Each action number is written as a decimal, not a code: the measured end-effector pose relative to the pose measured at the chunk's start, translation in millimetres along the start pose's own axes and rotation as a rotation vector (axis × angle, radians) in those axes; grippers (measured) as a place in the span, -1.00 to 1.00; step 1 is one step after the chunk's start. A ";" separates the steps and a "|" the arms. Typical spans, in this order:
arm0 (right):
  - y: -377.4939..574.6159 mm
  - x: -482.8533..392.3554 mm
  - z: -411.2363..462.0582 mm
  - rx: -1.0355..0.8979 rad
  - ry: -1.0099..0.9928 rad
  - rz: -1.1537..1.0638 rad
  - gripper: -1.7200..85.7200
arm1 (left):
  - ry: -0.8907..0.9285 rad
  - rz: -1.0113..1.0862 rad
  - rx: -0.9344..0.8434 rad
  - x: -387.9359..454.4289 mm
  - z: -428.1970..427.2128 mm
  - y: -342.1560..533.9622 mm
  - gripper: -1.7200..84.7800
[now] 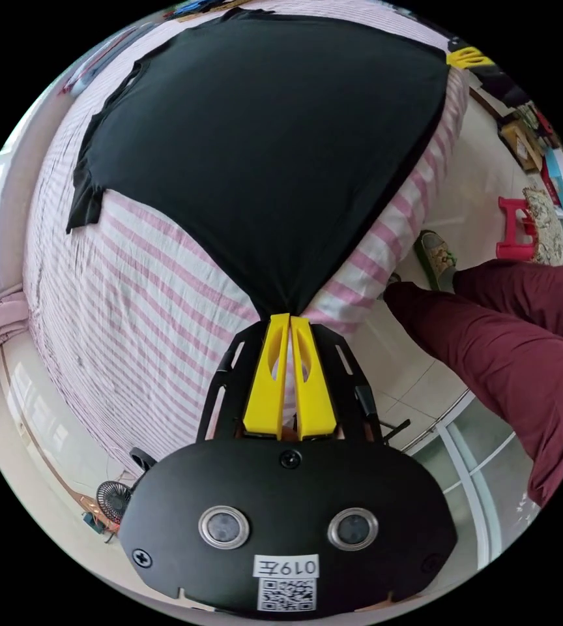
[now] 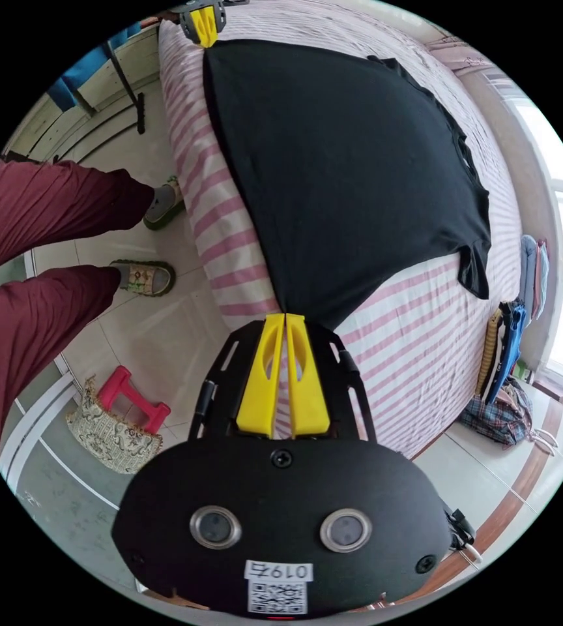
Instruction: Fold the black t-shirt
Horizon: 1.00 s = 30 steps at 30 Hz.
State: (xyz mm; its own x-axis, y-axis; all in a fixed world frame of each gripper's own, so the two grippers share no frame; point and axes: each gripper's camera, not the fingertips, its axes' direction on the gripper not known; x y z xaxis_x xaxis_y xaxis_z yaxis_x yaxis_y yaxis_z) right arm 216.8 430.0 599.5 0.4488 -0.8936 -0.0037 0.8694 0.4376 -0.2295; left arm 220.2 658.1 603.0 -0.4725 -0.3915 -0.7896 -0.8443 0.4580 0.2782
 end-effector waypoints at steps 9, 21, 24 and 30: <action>35.6 20.3 26.5 0.079 -0.066 0.124 -0.79 | 0.157 -0.095 0.088 -40.9 -47.9 46.7 -0.94; 140.5 141.3 127.8 0.187 -0.532 0.896 -0.81 | 0.587 -0.722 0.313 -132.6 -71.6 153.7 -0.90; 161.5 150.0 151.0 0.211 -0.578 1.022 -0.81 | 0.676 -0.851 0.358 -154.3 -73.1 173.8 -0.84; 170.2 154.7 182.4 0.213 -0.606 1.083 -0.80 | 0.748 -0.839 0.317 -168.7 -86.4 181.8 -0.83</action>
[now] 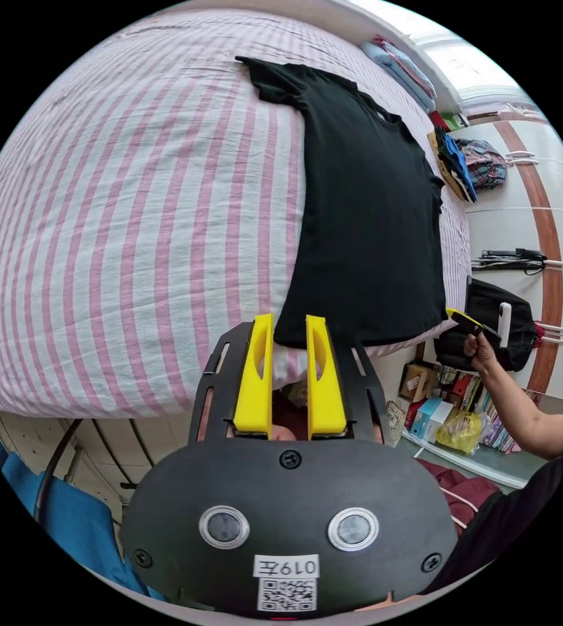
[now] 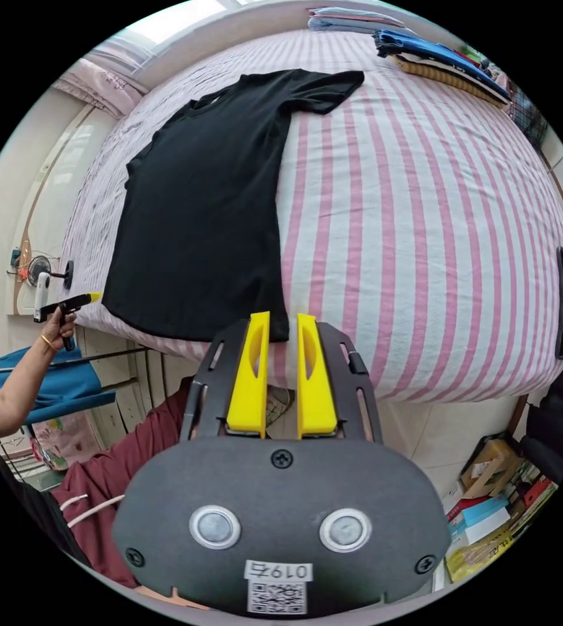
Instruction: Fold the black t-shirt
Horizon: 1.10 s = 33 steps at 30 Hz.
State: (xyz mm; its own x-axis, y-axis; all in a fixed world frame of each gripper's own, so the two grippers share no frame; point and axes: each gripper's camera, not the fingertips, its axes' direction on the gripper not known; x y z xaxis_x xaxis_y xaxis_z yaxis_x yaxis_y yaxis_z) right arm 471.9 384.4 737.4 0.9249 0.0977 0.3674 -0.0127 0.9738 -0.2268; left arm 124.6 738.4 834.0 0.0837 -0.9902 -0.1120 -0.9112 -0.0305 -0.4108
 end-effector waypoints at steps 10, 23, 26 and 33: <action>-17.8 34.5 5.3 -0.007 -0.021 0.058 -0.98 | -0.029 0.009 -0.065 0.0 -47.8 0.8 -0.93; -71.3 21.5 11.0 -0.179 0.133 -0.047 -0.83 | -0.104 0.121 -0.233 18.8 -116.4 -8.1 -0.94; -76.5 13.6 4.5 -0.264 0.168 -0.032 -0.83 | 0.021 0.081 -0.193 8.4 -149.9 2.6 -0.95; -109.8 -7.3 -60.1 -0.059 0.135 0.168 -0.97 | 0.011 0.098 -0.130 -8.0 -233.7 -2.4 -0.95</action>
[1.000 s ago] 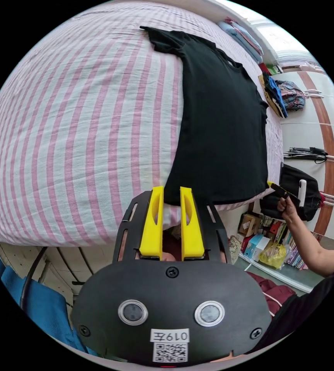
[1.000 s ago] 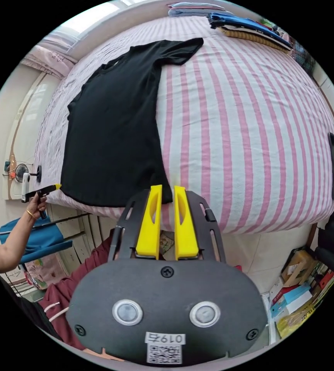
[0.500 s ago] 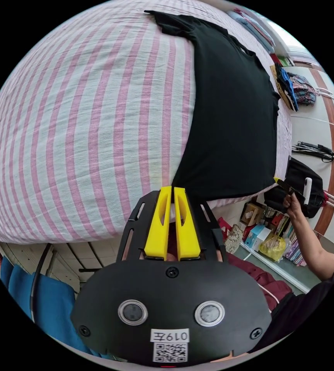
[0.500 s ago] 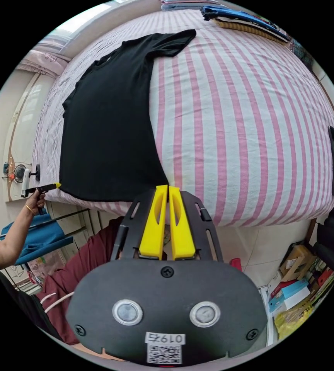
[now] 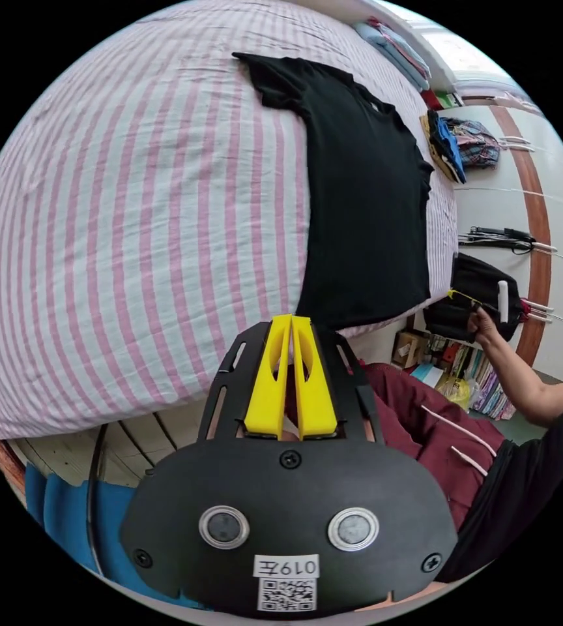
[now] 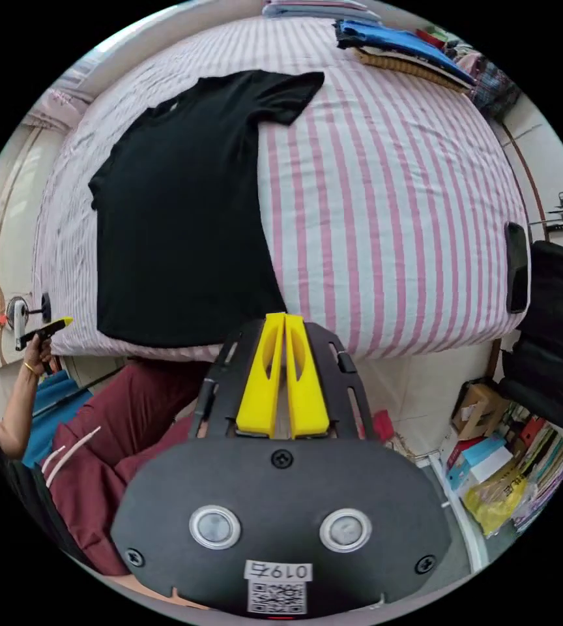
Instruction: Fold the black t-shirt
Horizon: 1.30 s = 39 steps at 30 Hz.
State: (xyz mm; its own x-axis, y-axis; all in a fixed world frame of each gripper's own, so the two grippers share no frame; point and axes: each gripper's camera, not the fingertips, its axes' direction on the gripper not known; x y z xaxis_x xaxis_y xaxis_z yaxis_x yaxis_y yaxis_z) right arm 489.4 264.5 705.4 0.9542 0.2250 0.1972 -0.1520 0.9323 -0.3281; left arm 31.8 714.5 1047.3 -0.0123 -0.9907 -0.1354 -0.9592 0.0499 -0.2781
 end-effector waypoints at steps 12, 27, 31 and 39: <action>-200.4 -164.7 -61.9 0.411 -0.238 -0.321 -0.98 | -0.146 0.161 0.433 75.9 -79.7 -129.0 -0.95; -472.1 -398.4 -95.3 0.372 -0.238 -0.958 -0.84 | -0.084 -0.276 0.543 14.4 -119.8 -145.7 -0.88; -522.2 -501.0 -98.0 0.321 -0.283 -1.136 -0.85 | -0.002 -0.352 0.523 7.1 -120.1 -137.3 -0.81; -580.4 -675.9 -72.6 0.000 -0.247 -1.436 -0.79 | 0.075 -0.365 0.444 16.1 -126.3 -145.3 -0.83</action>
State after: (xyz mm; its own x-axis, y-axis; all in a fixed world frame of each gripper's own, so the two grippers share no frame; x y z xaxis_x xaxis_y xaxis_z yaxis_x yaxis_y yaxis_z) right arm -48.6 -449.3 695.4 0.2141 -0.8396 0.4992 0.8751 0.3919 0.2839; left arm 135.4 675.3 1205.6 0.2616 -0.9591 0.1078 -0.6951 -0.2647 -0.6684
